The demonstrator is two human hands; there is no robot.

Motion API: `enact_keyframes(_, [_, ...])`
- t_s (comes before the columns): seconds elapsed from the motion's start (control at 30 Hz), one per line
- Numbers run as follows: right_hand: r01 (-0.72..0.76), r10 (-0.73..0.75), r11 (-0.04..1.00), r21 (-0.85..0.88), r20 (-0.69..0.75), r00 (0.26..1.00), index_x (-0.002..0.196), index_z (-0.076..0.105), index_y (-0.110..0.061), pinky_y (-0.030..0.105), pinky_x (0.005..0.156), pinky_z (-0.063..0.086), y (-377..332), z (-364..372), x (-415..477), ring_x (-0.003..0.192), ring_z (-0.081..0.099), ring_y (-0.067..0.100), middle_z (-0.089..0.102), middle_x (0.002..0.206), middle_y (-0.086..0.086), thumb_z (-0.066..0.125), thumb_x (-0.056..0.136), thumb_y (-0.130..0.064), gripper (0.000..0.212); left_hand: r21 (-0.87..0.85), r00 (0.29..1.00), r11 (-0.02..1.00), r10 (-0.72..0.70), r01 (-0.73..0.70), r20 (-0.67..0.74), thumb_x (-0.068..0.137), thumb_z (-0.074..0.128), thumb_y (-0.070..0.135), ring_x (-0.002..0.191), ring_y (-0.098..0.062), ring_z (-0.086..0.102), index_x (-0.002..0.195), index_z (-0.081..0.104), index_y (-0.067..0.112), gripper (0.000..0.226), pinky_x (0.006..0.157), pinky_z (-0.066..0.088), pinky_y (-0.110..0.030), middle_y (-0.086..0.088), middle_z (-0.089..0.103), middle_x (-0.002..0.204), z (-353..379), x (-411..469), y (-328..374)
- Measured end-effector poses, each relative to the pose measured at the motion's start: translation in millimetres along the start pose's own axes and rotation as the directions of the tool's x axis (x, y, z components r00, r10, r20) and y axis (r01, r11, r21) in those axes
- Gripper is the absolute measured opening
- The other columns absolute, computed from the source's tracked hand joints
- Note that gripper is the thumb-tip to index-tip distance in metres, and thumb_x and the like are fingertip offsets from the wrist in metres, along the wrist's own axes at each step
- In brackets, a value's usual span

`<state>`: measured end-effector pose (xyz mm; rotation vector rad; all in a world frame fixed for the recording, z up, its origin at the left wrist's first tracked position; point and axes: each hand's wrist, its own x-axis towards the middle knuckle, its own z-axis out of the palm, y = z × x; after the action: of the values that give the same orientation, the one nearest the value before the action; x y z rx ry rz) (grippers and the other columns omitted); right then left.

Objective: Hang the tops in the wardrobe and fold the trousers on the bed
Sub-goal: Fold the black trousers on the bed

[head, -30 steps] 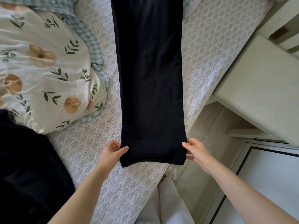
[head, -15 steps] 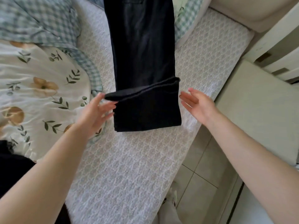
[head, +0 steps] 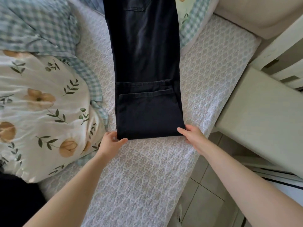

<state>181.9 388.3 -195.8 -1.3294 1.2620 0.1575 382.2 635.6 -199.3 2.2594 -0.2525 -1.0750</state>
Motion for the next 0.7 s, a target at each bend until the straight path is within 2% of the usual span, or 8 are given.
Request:
enact_keyframes(0.07, [0.026, -0.026, 0.999, 0.02, -0.007, 1.0, 0.121, 0.063, -0.018, 0.028, 0.075, 0.047, 5, -1, -3, 0.1, 0.061, 0.013, 0.066, 0.115, -0.003, 0.059, 0.095, -0.027, 0.027, 0.086, 0.999, 0.996, 0.026, -0.023, -0.029, 0.091, 0.067, 0.033, 0.087, -0.007, 0.052, 0.096, 0.066, 0.01, 0.024, 0.055, 0.042, -0.014, 0.0, 0.046, 0.114, 3, 1, -2])
enact_keyframes(0.17, [-0.003, 0.004, 0.99, 0.139, -0.003, 1.0, 0.111, 0.067, -0.014, 0.043, 0.089, 0.052, 24, -5, -11, 0.093, 0.061, 0.017, 0.068, 0.107, 0.004, 0.06, 0.095, -0.021, 0.018, 0.059, 0.998, 0.998, 0.007, -0.003, -0.065, 0.092, 0.066, 0.031, 0.088, -0.012, 0.051, 0.089, 0.064, 0.0, 0.031, 0.067, 0.042, -0.024, -0.003, 0.047, 0.115, 8, 1, -9])
enact_keyframes(0.23, [-0.017, 0.019, 0.98, 0.198, -0.008, 1.0, 0.11, 0.069, -0.012, 0.037, 0.083, 0.055, 36, -6, -17, 0.086, 0.06, 0.016, 0.068, 0.1, 0.003, 0.06, 0.095, -0.019, 0.019, -0.015, 0.997, 1.0, -0.003, 0.002, -0.072, 0.092, 0.066, 0.03, 0.088, -0.017, 0.058, 0.092, 0.067, 0.006, 0.024, 0.065, 0.045, -0.022, -0.004, 0.056, 0.109, 11, -3, -14])
enact_keyframes(0.37, [-0.042, 0.043, 0.931, 0.362, 0.005, 0.999, 0.11, 0.069, -0.01, 0.029, 0.074, 0.055, 39, -4, -23, 0.082, 0.062, 0.015, 0.07, 0.106, 0.005, 0.061, 0.095, -0.02, 0.02, -0.223, 0.998, 0.975, -0.04, 0.027, -0.056, 0.088, 0.072, 0.022, 0.074, -0.016, 0.064, 0.087, 0.068, 0.018, 0.006, 0.058, 0.048, -0.02, 0.002, 0.072, 0.081, 11, -15, -20])
enact_keyframes(0.43, [-0.033, 0.042, 0.942, 0.333, -0.02, 0.999, 0.108, 0.069, -0.01, 0.03, 0.073, 0.056, 37, -3, -23, 0.081, 0.061, 0.016, 0.07, 0.102, 0.005, 0.061, 0.095, -0.023, 0.02, -0.234, 0.998, 0.972, -0.039, 0.026, -0.054, 0.085, 0.075, 0.021, 0.07, -0.013, 0.063, 0.085, 0.069, 0.013, 0.01, 0.061, 0.049, -0.022, 0.001, 0.072, 0.078, 9, -18, -23])
enact_keyframes(0.53, [0.026, -0.009, 0.989, 0.148, -0.114, 0.993, 0.095, 0.063, -0.01, 0.032, 0.073, 0.06, 39, 1, -28, 0.069, 0.057, 0.014, 0.063, 0.089, 0.004, 0.059, 0.096, -0.029, 0.019, -0.236, 0.999, 0.972, -0.027, 0.019, -0.031, 0.084, 0.076, 0.025, 0.057, 0.002, 0.06, 0.078, 0.067, 0.015, 0.015, 0.056, 0.044, -0.015, 0.013, 0.069, 0.064, 11, -25, -27])
enact_keyframes(0.63, [0.063, -0.058, 0.998, 0.03, -0.143, 0.988, 0.097, 0.053, -0.015, 0.028, 0.07, 0.059, 47, 7, -35, 0.067, 0.057, 0.012, 0.059, 0.094, 0.003, 0.058, 0.096, -0.029, 0.016, -0.249, 0.998, 0.968, -0.02, 0.006, -0.053, 0.084, 0.076, 0.033, 0.04, 0.002, 0.044, 0.064, 0.056, 0.019, 0.031, 0.045, 0.033, -0.012, 0.016, 0.051, 0.045, 14, -35, -32])
enact_keyframes(0.7, [0.065, -0.058, 0.997, 0.04, -0.156, 0.986, 0.099, 0.05, -0.017, 0.025, 0.065, 0.057, 54, 10, -40, 0.071, 0.057, 0.01, 0.057, 0.098, 0.0, 0.061, 0.094, -0.028, 0.016, -0.244, 0.999, 0.97, -0.011, -0.001, -0.049, 0.085, 0.075, 0.033, 0.039, 0.002, 0.045, 0.065, 0.059, 0.019, 0.029, 0.042, 0.033, -0.008, 0.017, 0.052, 0.044, 13, -41, -36])
